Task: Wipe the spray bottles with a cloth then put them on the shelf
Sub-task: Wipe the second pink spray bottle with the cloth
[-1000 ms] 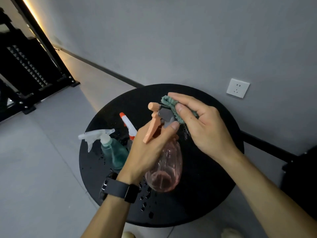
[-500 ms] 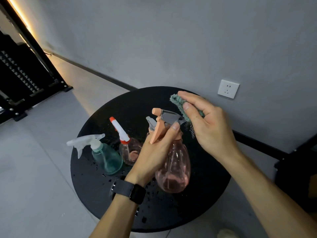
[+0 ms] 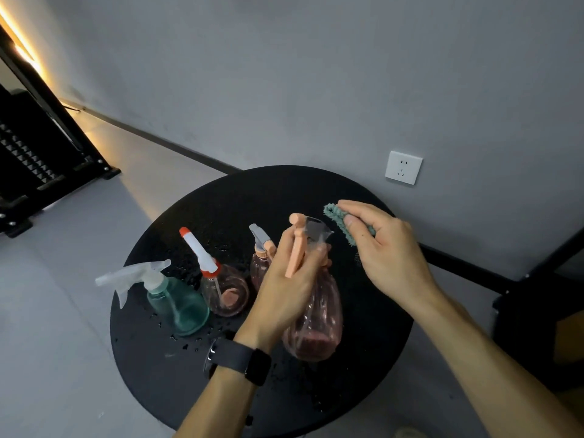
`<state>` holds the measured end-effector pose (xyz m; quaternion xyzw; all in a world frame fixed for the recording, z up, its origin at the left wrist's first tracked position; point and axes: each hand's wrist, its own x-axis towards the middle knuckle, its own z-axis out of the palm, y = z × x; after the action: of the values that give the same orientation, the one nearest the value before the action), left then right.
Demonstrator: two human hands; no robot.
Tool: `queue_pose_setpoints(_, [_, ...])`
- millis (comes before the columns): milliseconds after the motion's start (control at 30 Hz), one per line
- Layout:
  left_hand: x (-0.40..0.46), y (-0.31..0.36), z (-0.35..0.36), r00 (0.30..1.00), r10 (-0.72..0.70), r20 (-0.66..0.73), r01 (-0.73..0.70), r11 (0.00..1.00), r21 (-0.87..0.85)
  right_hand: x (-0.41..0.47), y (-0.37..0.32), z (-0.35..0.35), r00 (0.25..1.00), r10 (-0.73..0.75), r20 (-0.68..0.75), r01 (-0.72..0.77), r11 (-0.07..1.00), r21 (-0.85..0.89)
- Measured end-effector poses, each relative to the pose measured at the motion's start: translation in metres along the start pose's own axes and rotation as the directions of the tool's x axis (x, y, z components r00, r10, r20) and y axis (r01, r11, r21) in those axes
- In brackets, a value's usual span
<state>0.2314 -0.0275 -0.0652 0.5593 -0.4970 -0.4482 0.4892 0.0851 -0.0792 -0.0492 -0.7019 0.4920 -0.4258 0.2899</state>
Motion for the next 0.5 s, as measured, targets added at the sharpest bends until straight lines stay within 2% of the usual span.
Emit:
queue_pose_setpoints(67, [0.005,-0.006,0.007,0.991,0.123,0.045,-0.130,0.968,0.216,0.001,0.002,-0.003,0.999,0.018,-0.028,-0.018,1.000,0.014])
queue_pose_setpoints(133, [0.012,-0.014,0.010,0.968,0.234,0.088,-0.250,0.881,0.401,0.002,0.005,-0.006,0.997,0.034,-0.064,-0.033,0.999,0.021])
queue_pose_setpoints(267, [0.019,-0.021,0.012,0.951,0.283,0.125,-0.307,0.807,0.504,0.003,0.010,-0.014,0.993,0.079,-0.092,-0.076,0.997,0.030])
queue_pose_setpoints(367, [0.025,-0.025,0.015,0.962,0.270,0.051,-0.262,0.846,0.464,0.004,0.014,-0.017,0.991,0.093,-0.097,-0.090,0.995,0.032])
queue_pose_setpoints(500, [0.038,-0.036,0.018,0.950,0.303,-0.077,-0.226,0.834,0.503,0.004,0.019,-0.017,0.991,0.102,-0.092,-0.100,0.994,0.035])
